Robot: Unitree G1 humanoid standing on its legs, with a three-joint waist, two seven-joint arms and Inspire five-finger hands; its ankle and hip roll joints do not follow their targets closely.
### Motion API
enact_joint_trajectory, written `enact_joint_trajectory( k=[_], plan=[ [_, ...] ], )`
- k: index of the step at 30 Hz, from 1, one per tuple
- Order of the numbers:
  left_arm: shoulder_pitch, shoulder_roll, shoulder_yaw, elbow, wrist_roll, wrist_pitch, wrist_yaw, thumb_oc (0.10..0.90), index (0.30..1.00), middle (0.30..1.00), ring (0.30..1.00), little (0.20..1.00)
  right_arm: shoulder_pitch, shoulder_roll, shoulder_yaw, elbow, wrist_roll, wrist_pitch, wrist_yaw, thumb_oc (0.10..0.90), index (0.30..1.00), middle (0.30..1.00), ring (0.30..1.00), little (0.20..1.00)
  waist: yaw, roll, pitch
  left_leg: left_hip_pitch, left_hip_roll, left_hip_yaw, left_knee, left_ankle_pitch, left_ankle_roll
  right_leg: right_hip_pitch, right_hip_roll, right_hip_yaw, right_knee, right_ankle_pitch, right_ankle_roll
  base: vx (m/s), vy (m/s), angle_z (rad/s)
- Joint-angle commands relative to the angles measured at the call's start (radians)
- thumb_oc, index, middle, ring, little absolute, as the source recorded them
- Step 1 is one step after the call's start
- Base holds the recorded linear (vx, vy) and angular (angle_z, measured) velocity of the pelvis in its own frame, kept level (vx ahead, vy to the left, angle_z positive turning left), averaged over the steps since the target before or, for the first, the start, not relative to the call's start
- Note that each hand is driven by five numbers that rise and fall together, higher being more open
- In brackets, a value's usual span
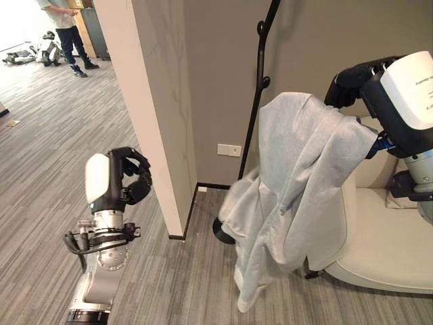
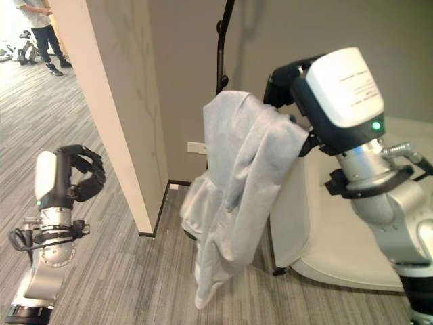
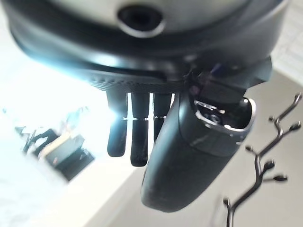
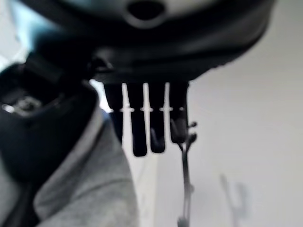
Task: Hang the clothes on the sofa on the clothes rack.
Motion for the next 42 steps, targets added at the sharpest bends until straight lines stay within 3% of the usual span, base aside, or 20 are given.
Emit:
enact_joint_trajectory(
  k=[1,4,5,6,7,8,10,15,19,22,24,34,42],
  plan=[
    [-0.087,0.046,-0.022,-0.080,0.009,-0.058,0.057,0.400,0.300,0.300,0.300,0.300,-0.129,-0.001,-0.121,0.053,0.073,0.031,-0.053,0.400,0.300,0.300,0.300,0.300,0.040,-0.013,-0.107,0.030,0.017,0.004,0.015,-0.181,-0.002,-0.119,-0.035,0.015,0.123,-0.056,0.034,0.00,0.000,0.00],
    [-0.073,0.042,-0.057,-0.075,-0.003,-0.077,0.025,0.400,0.300,0.300,0.300,0.300,-0.145,-0.007,-0.111,0.052,0.076,0.028,-0.051,0.400,0.300,0.300,0.300,0.300,0.042,-0.016,-0.104,0.030,0.014,0.004,0.014,-0.181,0.000,-0.120,-0.037,0.015,0.124,-0.054,0.034,0.00,0.000,0.00],
    [-0.056,0.040,-0.099,-0.063,-0.029,-0.098,-0.016,0.800,0.900,0.900,0.900,0.900,-0.167,-0.015,-0.096,0.061,0.082,0.031,-0.054,0.400,0.300,0.300,0.300,0.300,0.042,-0.017,-0.101,0.030,0.013,0.004,0.016,-0.181,0.001,-0.121,-0.037,0.017,0.126,-0.052,0.034,0.00,0.000,0.00],
    [-0.019,0.045,-0.174,-0.057,-0.086,-0.127,-0.094,0.800,0.900,0.900,0.900,0.900,-0.212,-0.023,-0.065,0.063,0.092,0.033,-0.052,0.400,0.300,0.300,0.300,0.300,0.047,-0.020,-0.095,0.029,0.012,0.002,0.017,-0.180,0.003,-0.124,-0.037,0.017,0.127,-0.051,0.034,0.00,0.000,0.00],
    [-0.018,0.045,-0.172,-0.056,-0.090,-0.128,-0.097,0.800,0.900,0.900,0.900,0.900,-0.219,-0.025,-0.057,0.068,0.092,0.033,-0.054,0.400,0.300,0.300,0.300,0.300,0.046,-0.019,-0.096,0.030,0.012,0.003,0.017,-0.180,0.003,-0.124,-0.037,0.017,0.127,-0.051,0.034,0.00,0.000,0.00],
    [0.020,0.058,-0.236,-0.061,-0.139,-0.151,-0.176,0.800,0.900,0.900,0.900,0.900,-0.257,-0.044,-0.034,0.078,0.096,0.038,-0.053,0.400,0.300,0.300,0.300,0.300,0.051,-0.021,-0.090,0.027,0.012,0.001,0.020,-0.180,0.004,-0.122,-0.037,0.018,0.127,-0.050,0.034,0.00,0.000,0.00],
    [0.056,0.071,-0.275,-0.077,-0.199,-0.170,-0.246,0.800,0.900,0.900,0.900,0.900,-0.304,-0.067,0.002,0.103,0.096,0.043,-0.056,0.400,0.300,0.300,0.300,0.300,0.059,-0.021,-0.087,0.027,0.011,0.000,0.022,-0.181,0.005,-0.122,-0.038,0.017,0.126,-0.048,0.034,0.00,0.000,0.00],
    [0.144,0.089,-0.369,-0.121,-0.334,-0.186,-0.347,0.800,0.900,0.900,0.900,0.900,-0.458,-0.106,0.134,0.212,0.078,0.073,-0.082,0.400,0.300,0.300,0.300,0.300,0.075,-0.022,-0.075,0.024,0.008,0.000,0.029,-0.184,0.011,-0.122,-0.041,0.021,0.121,-0.043,0.037,0.00,0.000,0.00],
    [0.182,0.085,-0.399,-0.173,-0.427,-0.191,-0.387,0.800,0.900,0.900,0.900,0.900,-0.543,-0.090,0.195,0.264,0.065,0.090,-0.110,0.400,0.300,0.300,0.300,0.300,0.084,-0.021,-0.068,0.020,0.004,-0.001,0.033,-0.187,0.015,-0.122,-0.045,0.017,0.117,-0.039,0.040,0.00,0.000,0.00],
    [0.092,0.059,-0.441,-0.098,-0.290,-0.181,-0.306,0.800,0.900,0.900,0.900,0.900,-0.559,-0.013,0.199,0.193,0.037,0.093,-0.116,0.400,0.300,0.300,0.300,0.300,0.080,-0.024,-0.067,0.019,0.001,-0.005,0.033,-0.184,0.016,-0.120,-0.049,0.015,0.120,-0.043,0.038,0.00,-0.025,0.07],
    [-0.089,0.019,-0.539,-0.007,-0.138,-0.165,-0.222,0.800,0.900,0.900,0.900,0.900,-0.596,0.058,0.240,0.126,0.048,0.083,-0.115,0.400,0.300,0.300,0.300,0.300,0.066,-0.033,-0.074,0.024,0.001,-0.005,0.027,-0.184,0.016,-0.122,-0.047,0.020,0.123,-0.046,0.036,0.01,-0.051,0.06],
    [-0.321,-0.073,-0.747,0.239,0.002,-0.148,-0.188,0.800,0.900,0.900,0.900,0.900,-0.715,0.153,0.340,0.113,0.085,0.083,-0.131,0.400,0.300,0.300,0.300,0.300,0.040,-0.033,-0.072,0.033,0.003,0.005,0.021,-0.182,0.017,-0.127,-0.040,0.037,0.126,-0.050,0.029,0.00,-0.014,0.00],
    [-0.343,-0.116,-0.801,0.365,0.000,-0.127,-0.187,0.800,0.900,0.900,0.900,0.900,-0.738,0.192,0.349,0.100,0.104,0.093,-0.141,0.400,0.300,0.300,0.300,0.300,0.036,-0.032,-0.075,0.040,0.007,0.012,0.016,-0.182,0.016,-0.124,-0.034,0.041,0.124,-0.054,0.025,0.01,-0.014,-0.04]
  ],
)
